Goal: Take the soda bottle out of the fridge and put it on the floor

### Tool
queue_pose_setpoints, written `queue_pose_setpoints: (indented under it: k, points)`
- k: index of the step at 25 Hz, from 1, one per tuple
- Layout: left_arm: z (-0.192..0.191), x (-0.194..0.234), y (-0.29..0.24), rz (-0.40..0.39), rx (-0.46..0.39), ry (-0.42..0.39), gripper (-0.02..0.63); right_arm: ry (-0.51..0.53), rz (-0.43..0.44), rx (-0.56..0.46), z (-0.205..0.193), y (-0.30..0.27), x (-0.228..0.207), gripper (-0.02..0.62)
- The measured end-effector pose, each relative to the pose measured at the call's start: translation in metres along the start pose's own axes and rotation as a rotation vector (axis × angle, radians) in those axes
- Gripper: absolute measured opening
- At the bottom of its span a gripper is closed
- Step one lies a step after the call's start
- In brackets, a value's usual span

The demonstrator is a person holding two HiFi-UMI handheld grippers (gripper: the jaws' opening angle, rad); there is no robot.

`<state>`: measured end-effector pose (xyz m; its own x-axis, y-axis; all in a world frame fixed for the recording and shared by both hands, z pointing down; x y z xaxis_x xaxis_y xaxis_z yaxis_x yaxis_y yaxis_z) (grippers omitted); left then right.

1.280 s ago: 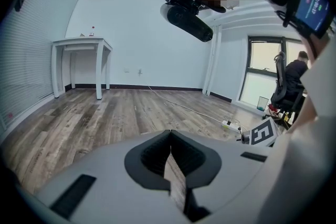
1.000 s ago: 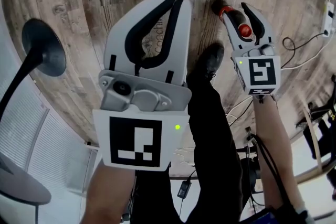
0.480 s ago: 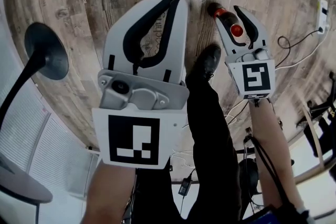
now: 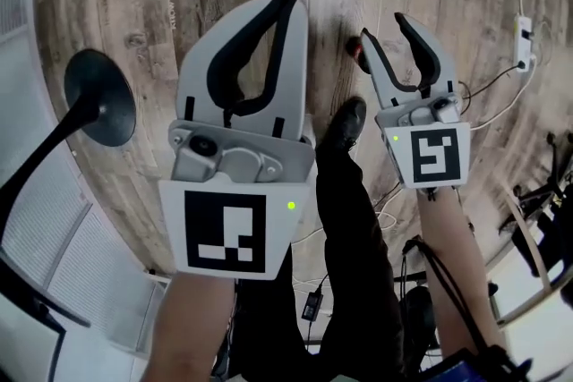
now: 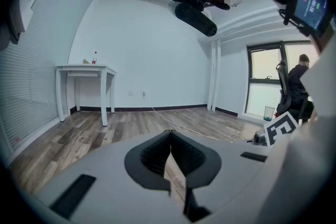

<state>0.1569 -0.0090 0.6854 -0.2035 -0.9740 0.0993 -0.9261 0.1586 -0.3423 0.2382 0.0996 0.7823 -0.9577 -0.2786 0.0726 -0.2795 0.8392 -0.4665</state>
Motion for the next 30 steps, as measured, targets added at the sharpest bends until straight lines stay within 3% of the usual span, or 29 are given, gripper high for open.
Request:
queue_pose_setpoints:
  k: [3,7,14,18,22,26,30]
  points:
    - [0.052,0.007,0.011,0.024,-0.058,-0.019,0.017,-0.006,-0.015,-0.083,0.066,0.01,-0.005,0.174]
    - [0.119,0.012,0.029,0.055,-0.13,-0.046,0.017,-0.005,-0.027,-0.189,0.151,0.029,-0.013,0.066]
    - [0.223,0.014,0.074,0.105,-0.218,-0.051,0.017,-0.013,-0.072,-0.339,0.29,0.07,-0.015,0.015]
    - [0.285,0.016,0.101,0.143,-0.262,-0.113,0.017,-0.007,-0.087,-0.41,0.364,0.095,-0.009,0.012]
    - [0.347,0.019,0.137,0.198,-0.292,-0.16,0.017,0.053,-0.075,-0.378,0.391,0.126,-0.004,0.012]
    - [0.414,0.016,0.172,0.233,-0.349,-0.182,0.017,0.0,-0.104,-0.515,0.482,0.158,-0.01,0.012]
    - [0.473,0.018,0.206,0.289,-0.369,-0.211,0.017,0.03,-0.095,-0.6,0.561,0.188,-0.005,0.012]
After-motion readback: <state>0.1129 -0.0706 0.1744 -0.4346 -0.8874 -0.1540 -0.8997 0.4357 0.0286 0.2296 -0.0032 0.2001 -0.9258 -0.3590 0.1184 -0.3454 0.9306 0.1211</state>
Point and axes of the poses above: the fingertips, and each gripper's own axes: y backward along the fingers, x to its left, z out of its top, the point moved 4 cm from there along y, backward along the fingers, and after that the axes turned 4 degrees about -z, right-handed, at the moved point
